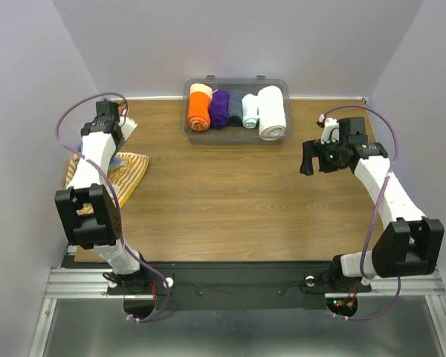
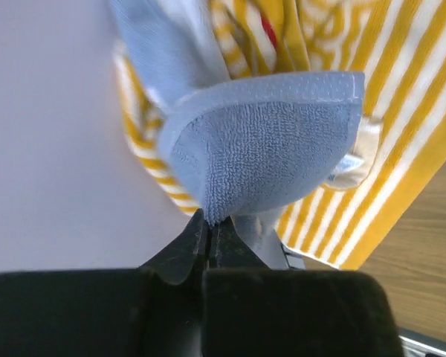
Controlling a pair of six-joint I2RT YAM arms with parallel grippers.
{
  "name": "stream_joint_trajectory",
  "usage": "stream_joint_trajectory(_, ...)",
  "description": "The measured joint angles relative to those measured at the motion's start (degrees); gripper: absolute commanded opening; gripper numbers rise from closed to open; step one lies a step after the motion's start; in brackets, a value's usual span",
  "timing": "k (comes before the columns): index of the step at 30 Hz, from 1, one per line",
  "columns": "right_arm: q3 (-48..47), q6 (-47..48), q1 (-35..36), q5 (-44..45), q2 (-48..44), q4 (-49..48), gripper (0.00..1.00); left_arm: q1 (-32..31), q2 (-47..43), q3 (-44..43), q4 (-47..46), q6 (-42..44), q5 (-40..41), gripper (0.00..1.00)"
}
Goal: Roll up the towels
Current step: Grab a towel with the left arm, then move the towel to the center of the board
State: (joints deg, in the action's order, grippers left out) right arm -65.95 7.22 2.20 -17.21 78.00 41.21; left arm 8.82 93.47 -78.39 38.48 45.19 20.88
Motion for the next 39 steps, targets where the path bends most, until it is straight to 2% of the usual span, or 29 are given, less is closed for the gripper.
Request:
stream_joint_trajectory(4,0.0,-0.2,0.0,-0.8,-0.6,0.0,1.00,-7.6,-0.3,-8.7,4.9,-2.6,-2.5,0.00)
stream_joint_trajectory(8,-1.9,-0.6,-0.4,-1.5,-0.8,0.7,1.00,-18.8,0.1,-24.0,13.6,-6.8,-9.3,0.00)
stream_joint_trajectory(12,-3.8,-1.0,-2.4,-2.8,-1.2,0.8,1.00,-29.6,0.2,-36.6,17.2,-11.1,-15.5,0.00)
stream_joint_trajectory(15,-4.4,-1.4,-5.2,-3.2,-1.2,0.8,1.00,-35.8,-0.5,-37.7,18.4,-13.4,-22.2,0.00)
stream_joint_trajectory(22,-4.4,-1.7,-9.7,-4.4,-1.2,1.7,1.00,-43.5,2.2,-35.3,20.8,-16.4,-39.7,0.00)
stream_joint_trajectory(26,-4.4,-1.7,-9.7,-5.4,-1.1,2.1,1.00,-47.9,3.9,-42.8,21.4,-17.5,-49.3,0.00)
stream_joint_trajectory(28,-4.4,-1.6,-9.7,-6.2,-1.1,2.1,1.00,-49.5,4.2,-48.9,20.1,-18.0,-53.9,0.00)
stream_joint_trajectory(30,-4.4,-1.7,-9.8,-6.8,-1.0,2.1,1.00,-50.1,3.4,-51.5,18.0,-18.5,-57.7,0.00)
stream_joint_trajectory(34,-4.8,-1.7,-10.1,-8.0,0.1,2.2,1.00,-49.5,-1.0,-49.3,11.5,-19.9,-64.2,0.00)
stream_joint_trajectory(39,-5.3,-1.2,-10.1,-8.7,0.8,2.2,1.00,-42.8,-13.3,-26.4,0.2,-20.2,-68.4,0.00)
